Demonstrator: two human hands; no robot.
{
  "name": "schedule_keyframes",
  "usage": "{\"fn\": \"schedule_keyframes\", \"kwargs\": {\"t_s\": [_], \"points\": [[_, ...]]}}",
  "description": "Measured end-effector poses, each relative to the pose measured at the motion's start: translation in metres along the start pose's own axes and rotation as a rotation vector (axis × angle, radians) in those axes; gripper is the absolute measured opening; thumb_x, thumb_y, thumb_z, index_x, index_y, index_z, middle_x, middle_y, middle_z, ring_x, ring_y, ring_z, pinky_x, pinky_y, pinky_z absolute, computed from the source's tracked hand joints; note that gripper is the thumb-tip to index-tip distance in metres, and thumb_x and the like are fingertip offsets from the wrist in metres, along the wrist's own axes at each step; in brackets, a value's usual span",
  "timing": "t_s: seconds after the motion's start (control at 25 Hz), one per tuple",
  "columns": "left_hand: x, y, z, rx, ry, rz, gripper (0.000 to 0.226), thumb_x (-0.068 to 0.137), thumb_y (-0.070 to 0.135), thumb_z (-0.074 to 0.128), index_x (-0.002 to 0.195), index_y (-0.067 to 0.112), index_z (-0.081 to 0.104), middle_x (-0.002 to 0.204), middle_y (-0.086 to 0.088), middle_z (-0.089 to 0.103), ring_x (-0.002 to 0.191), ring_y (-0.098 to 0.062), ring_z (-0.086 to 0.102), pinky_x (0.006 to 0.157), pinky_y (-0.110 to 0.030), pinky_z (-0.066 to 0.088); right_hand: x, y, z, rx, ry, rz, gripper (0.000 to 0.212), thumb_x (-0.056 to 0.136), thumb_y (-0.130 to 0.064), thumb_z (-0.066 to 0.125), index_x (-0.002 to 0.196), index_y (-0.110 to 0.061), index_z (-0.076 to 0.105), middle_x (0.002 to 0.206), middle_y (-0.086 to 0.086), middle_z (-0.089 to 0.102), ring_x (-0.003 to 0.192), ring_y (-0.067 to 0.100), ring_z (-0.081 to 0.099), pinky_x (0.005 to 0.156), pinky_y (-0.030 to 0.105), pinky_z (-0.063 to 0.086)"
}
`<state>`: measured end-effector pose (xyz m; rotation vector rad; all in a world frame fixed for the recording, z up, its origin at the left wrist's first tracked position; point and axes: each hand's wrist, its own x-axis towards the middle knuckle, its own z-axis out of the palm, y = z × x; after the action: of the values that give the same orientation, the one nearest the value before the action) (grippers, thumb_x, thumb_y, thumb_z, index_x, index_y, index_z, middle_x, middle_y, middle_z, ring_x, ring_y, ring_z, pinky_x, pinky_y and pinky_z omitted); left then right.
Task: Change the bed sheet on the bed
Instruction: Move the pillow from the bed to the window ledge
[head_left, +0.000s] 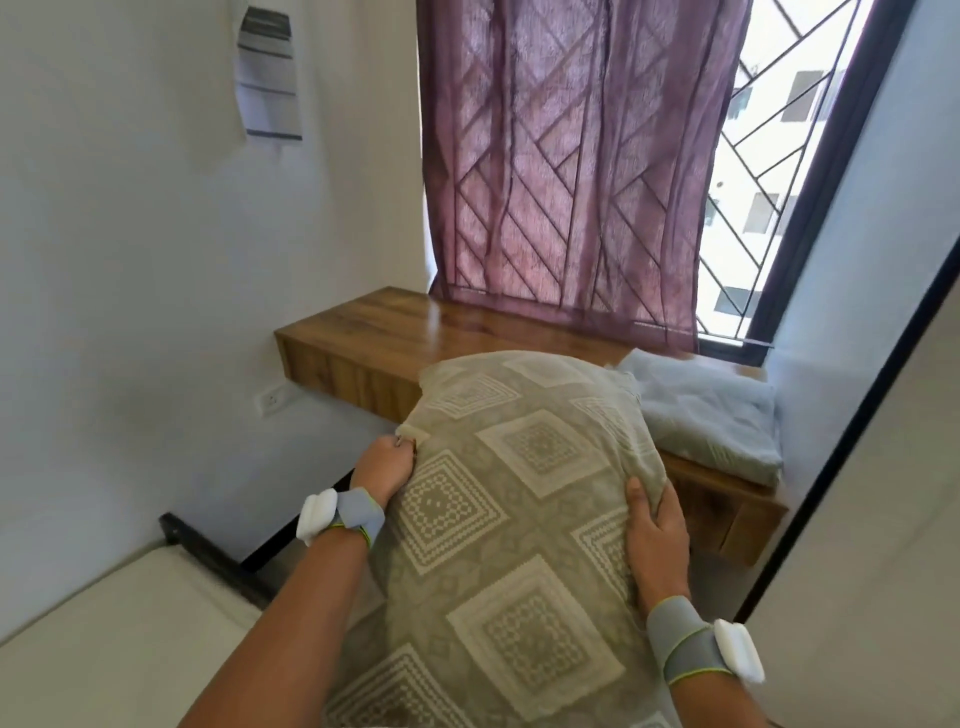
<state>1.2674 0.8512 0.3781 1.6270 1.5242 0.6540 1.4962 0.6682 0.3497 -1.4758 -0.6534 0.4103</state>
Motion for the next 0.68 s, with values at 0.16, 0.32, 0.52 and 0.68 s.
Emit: {"fn": "schedule_keyframes", "kwargs": {"t_s": [0.16,0.32,0.52,0.68], "points": [[0.067,0.06,0.052,-0.13,-0.076,0.025,0.093,0.07,0.068,0.066,0.142,0.018,0.034,0.139,-0.005,0.046,0.123,-0.027,0.049,0.097,-0.035,0.043,0.117,0.015,0.019,-0.008,0.036,-0.029,0.04,0.098,-0.031,0.047,0.135,-0.016,0.049,0.129,0.0,0.055,0.122,0.021,0.048,0.098,0.026,0.032],[0.155,0.13,0.083,-0.082,-0.1,0.171,0.129,0.035,0.071,0.082,0.143,0.023,0.03,0.142,-0.002,0.043,0.125,-0.021,0.047,0.108,-0.038,0.039,0.237,0.017,0.038,-0.024,0.062,0.012,0.043,0.1,-0.034,0.042,0.136,-0.012,0.045,0.135,0.01,0.052,0.128,0.031,0.045,0.106,0.036,0.032],[0.278,0.184,0.131,0.202,-0.217,0.26,0.131,0.053,0.07,0.077,0.151,0.029,0.002,0.159,-0.01,0.005,0.147,-0.03,0.01,0.118,-0.041,0.02,0.368,0.045,0.076,-0.264,-0.12,0.145,0.055,0.095,-0.038,0.05,0.138,-0.013,0.028,0.14,0.018,0.041,0.127,0.037,0.042,0.101,0.037,0.033],[0.327,0.129,0.192,0.663,-0.537,0.236,0.154,0.02,0.098,0.052,0.146,0.042,-0.015,0.159,-0.012,-0.017,0.146,-0.037,-0.011,0.118,-0.053,0.007,0.386,0.106,0.101,-0.72,-0.597,0.231,0.086,0.086,-0.046,0.062,0.151,-0.023,0.01,0.157,0.017,0.004,0.146,0.033,0.012,0.118,0.038,0.019]]}}
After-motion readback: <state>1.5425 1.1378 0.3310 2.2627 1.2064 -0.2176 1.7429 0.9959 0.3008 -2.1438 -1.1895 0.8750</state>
